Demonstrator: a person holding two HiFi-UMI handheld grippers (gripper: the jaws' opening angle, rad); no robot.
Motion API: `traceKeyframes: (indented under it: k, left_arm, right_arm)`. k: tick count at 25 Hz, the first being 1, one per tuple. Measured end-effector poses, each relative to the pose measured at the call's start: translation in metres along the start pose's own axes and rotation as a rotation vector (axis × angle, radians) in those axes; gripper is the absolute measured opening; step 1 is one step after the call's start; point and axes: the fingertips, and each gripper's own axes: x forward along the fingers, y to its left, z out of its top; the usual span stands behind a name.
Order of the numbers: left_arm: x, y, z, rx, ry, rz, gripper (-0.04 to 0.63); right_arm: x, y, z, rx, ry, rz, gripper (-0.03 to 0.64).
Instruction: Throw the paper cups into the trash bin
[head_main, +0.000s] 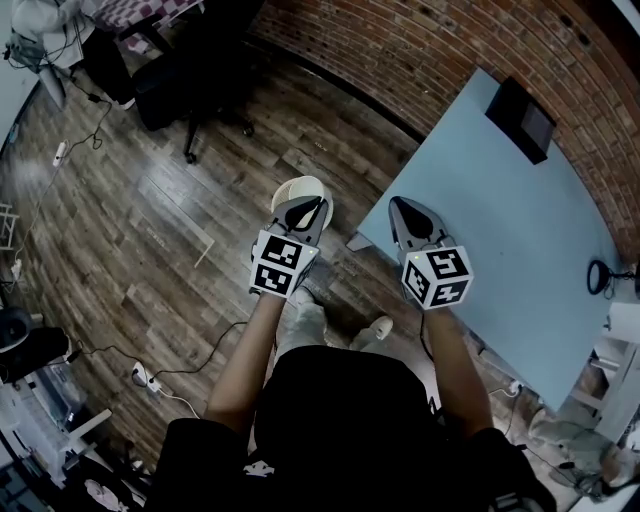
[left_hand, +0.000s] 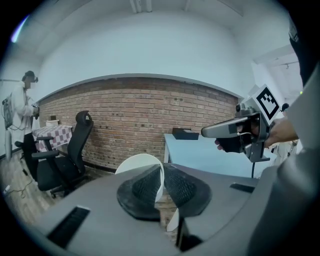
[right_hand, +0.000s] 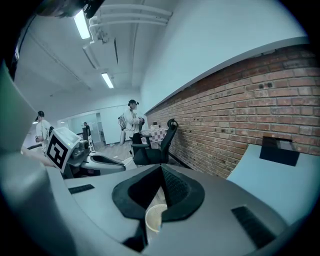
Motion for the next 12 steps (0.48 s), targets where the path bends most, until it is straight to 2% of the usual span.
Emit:
traceKeyframes:
  k: [12]
  left_arm:
    - [-0.033,0.074,-0.021,-0.042,0.008,0.025,0.028]
  right_arm:
    - [0.063,0.056,0.012,-0.012,0.023,0.024,0.003]
